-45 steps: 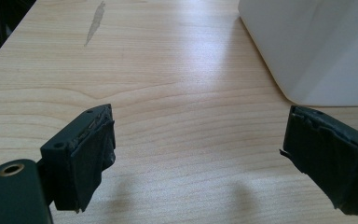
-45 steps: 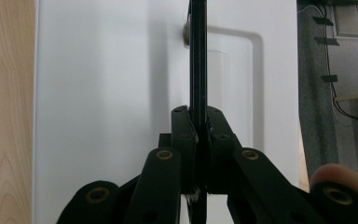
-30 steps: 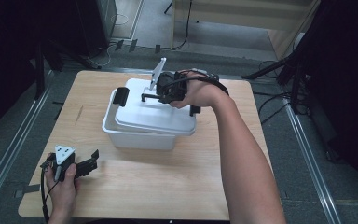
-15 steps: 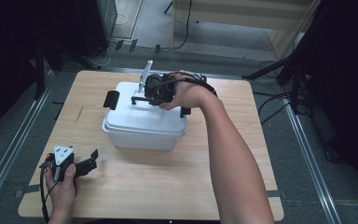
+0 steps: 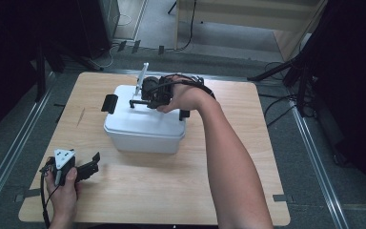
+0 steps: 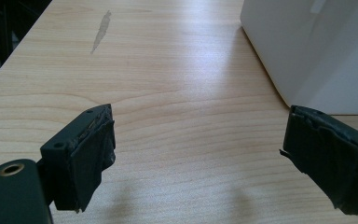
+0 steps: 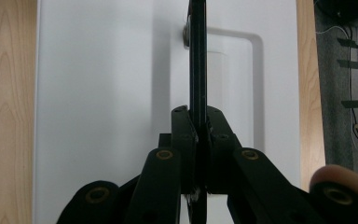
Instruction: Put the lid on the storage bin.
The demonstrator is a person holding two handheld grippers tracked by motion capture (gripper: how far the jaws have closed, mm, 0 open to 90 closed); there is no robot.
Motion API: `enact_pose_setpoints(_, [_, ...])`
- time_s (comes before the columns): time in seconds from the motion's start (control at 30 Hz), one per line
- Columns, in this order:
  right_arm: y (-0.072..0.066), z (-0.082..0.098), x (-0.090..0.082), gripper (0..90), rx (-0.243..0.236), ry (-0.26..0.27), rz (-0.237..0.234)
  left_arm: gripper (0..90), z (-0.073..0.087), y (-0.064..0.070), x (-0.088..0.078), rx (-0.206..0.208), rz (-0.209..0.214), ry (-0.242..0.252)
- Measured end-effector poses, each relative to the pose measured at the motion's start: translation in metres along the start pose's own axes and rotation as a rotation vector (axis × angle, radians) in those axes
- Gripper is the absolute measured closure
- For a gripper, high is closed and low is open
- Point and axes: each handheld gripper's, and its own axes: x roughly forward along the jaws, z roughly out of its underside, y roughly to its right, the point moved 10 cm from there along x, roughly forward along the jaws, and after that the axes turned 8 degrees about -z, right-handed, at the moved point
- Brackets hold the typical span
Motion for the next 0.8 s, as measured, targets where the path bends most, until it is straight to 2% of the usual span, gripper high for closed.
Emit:
enact_pose_setpoints(0.1, [-0.001,-0.0013,0.0029,85.3,0.009,-0.007,-0.004,9.7,0.0,-0.0002,0.0,0.0,0.0,0.0])
enact_pose_setpoints(0.23, [-0.0013,-0.003,0.0074,85.3,-0.006,-0.014,-0.011,9.7,0.0002,-0.0002,-0.0001,-0.003,0.003,-0.003])
enact_pose_setpoints(0.27, [-0.0018,-0.0023,0.0079,85.3,0.004,-0.018,-0.012,9.7,0.0002,-0.0003,-0.0001,-0.003,0.003,-0.003])
enact_pose_setpoints(0.5, [-0.0005,-0.0019,0.01,85.3,-0.006,-0.015,-0.017,9.7,0.0002,-0.0002,0.0001,-0.004,0.001,-0.003])
enact_pose_setpoints(0.63, [-0.0019,-0.0012,0.0099,85.1,0.01,-0.016,-0.013,9.7,0.0003,-0.0003,-0.0001,-0.003,0.003,-0.004])
enact_pose_setpoints(0.7, [-0.0018,-0.0013,0.0097,84.8,0.0,-0.019,-0.005,9.7,0.0003,-0.0003,0.0,-0.004,0.003,-0.004])
enact_pose_setpoints(0.77, [-0.0035,-0.0019,0.0098,79.4,-0.003,-0.016,-0.006,9.7,0.0003,-0.0003,0.0002,-0.004,0.001,-0.004])
enact_pose_setpoints(0.8, [-0.0065,-0.0023,0.0089,73.0,0.006,-0.014,-0.021,9.7,0.0002,-0.0002,0.0004,-0.006,0.001,-0.003])
